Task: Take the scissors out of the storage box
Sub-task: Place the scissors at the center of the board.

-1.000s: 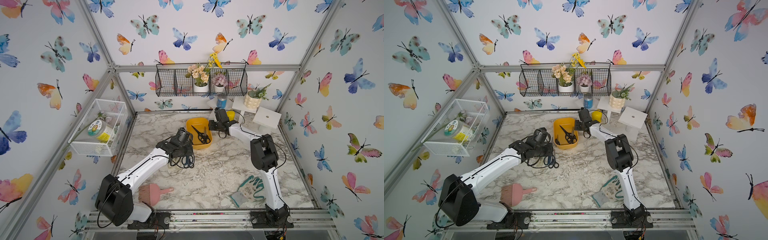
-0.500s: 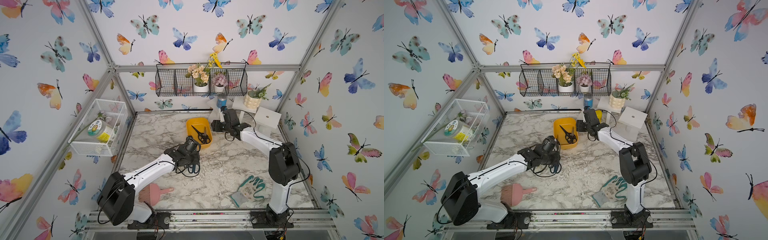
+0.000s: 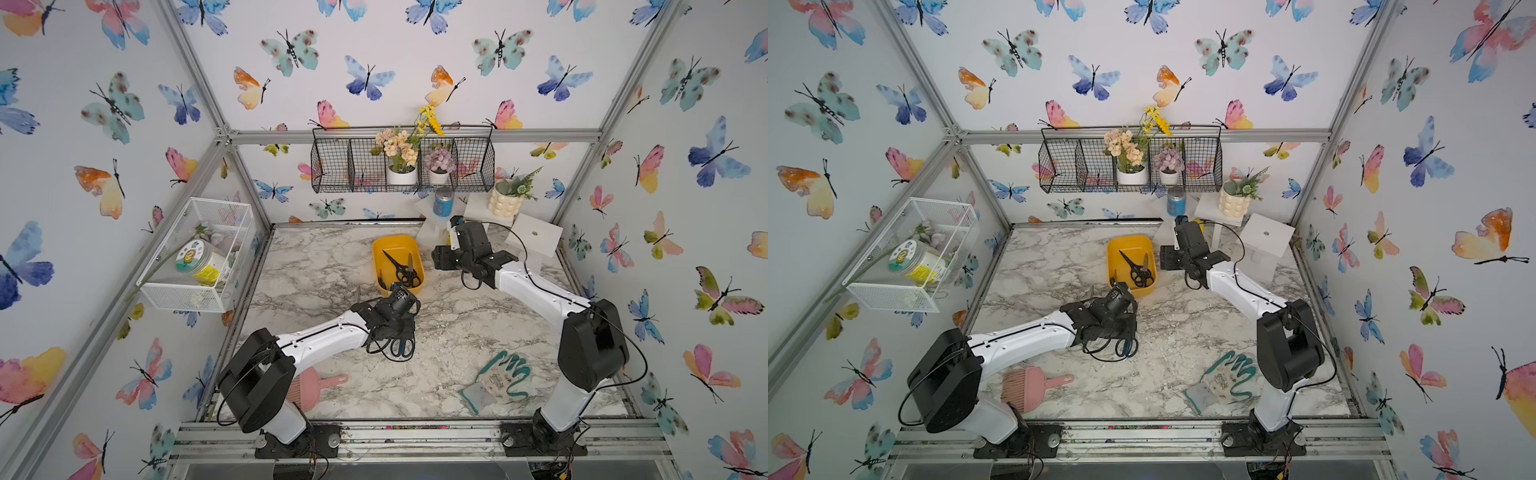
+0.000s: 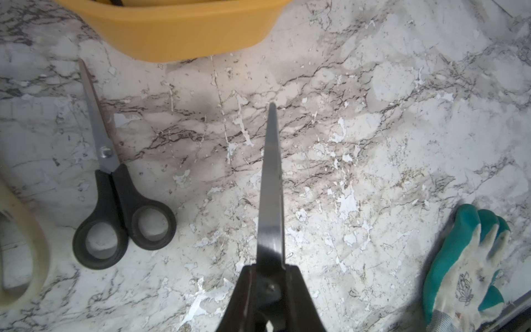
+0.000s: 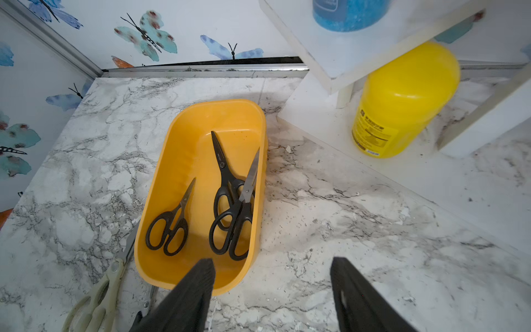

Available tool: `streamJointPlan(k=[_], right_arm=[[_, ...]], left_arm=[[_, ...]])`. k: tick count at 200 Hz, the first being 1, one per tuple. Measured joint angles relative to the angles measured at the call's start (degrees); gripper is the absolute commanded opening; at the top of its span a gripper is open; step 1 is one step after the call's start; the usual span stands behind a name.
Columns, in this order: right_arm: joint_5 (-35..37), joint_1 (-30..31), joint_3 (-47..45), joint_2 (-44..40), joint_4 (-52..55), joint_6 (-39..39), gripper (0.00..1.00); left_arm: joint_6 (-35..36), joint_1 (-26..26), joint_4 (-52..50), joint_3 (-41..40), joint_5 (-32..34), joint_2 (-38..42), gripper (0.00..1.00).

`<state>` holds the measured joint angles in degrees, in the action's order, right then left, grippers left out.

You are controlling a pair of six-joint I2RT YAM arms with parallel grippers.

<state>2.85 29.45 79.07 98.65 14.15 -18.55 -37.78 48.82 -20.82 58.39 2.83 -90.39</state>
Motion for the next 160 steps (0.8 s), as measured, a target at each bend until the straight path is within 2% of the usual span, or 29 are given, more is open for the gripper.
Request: streamJointPlan(k=[48, 100, 160], right_arm=[[2.27, 0.0, -6.64, -7.06, 0.81, 0.81, 0.7], [2.25, 0.0, -10.08, -8.15, 0.85, 0.04, 0.7], [2.1, 0.0, -10.27, -8.17, 0.39, -0.63, 0.7]], left_arm=[[-0.02, 0.22, 0.59, 5.64, -0.17, -9.07, 0.0], [0.92, -0.92, -0.26, 9.81, -0.17, -16.02, 0.0], [6.19, -7.48, -2.51, 13.49, -0.35, -20.35, 0.0]])
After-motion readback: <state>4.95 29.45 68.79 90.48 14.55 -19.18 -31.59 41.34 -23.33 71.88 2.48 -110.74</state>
